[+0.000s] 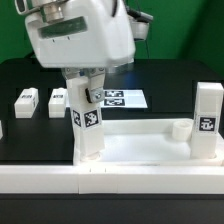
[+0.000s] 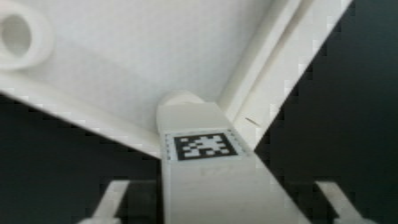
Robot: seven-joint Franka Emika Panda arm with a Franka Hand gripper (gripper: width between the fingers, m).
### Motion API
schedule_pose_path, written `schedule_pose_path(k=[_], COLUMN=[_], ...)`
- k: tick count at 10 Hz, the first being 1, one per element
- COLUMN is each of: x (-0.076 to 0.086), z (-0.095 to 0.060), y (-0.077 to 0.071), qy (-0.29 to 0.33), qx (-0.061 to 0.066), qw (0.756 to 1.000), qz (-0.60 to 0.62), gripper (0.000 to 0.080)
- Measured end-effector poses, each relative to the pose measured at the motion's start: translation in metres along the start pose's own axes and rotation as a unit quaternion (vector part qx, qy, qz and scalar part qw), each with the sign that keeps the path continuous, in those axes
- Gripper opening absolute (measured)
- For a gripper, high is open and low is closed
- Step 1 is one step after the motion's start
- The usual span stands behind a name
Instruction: Assemble desk
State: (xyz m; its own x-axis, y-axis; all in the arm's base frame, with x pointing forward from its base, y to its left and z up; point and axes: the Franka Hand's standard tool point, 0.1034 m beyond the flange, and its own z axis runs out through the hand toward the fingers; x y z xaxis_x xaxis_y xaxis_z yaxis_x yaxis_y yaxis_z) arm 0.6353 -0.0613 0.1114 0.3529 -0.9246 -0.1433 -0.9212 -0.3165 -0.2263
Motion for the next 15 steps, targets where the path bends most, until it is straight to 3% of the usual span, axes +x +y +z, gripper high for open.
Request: schedule_pose_path(k=[1, 3, 4, 5, 6, 10, 11, 12, 13, 14, 15], x=[0.0005, -0.0010, -0.0012, -0.0016, -0.0012, -0.0033, -0.0030, -0.0020, -0.0015, -0.0025, -0.0018], z=[-0.0003, 0.0000, 0.0001, -0.0001, -0.0025, -0.0013, -0.0013, -0.0023, -0.0018, 0.0020, 0.0016], y=[0.0013, 0.0007, 0.0006, 0.0020, -0.0003, 0.0013, 0.0015, 0.0001, -0.0008, -0.0004, -0.0003], qy=[-0.004, -0.005, -0.006, -0.018, -0.028, -0.029, -0.029, -0.024, -0.022, -0.025, -0.024], qx=[0.008, 0.008, 0.008, -0.002, -0.006, -0.003, -0.002, -0.010, -0.019, -0.022, -0.022], qw=[0.999, 1.000, 1.000, 0.995, 0.982, 0.950, 0.927, 0.892, 0.839, 0.802, 0.803], qz=[0.033, 0.017, 0.011, -0.094, -0.188, -0.312, -0.373, -0.451, -0.544, -0.596, -0.595], gripper=[0.0313, 0.0313, 0.0518, 0.0518, 0.0624, 0.0649, 0.0649, 0.0649, 0.0649, 0.0649, 0.0649])
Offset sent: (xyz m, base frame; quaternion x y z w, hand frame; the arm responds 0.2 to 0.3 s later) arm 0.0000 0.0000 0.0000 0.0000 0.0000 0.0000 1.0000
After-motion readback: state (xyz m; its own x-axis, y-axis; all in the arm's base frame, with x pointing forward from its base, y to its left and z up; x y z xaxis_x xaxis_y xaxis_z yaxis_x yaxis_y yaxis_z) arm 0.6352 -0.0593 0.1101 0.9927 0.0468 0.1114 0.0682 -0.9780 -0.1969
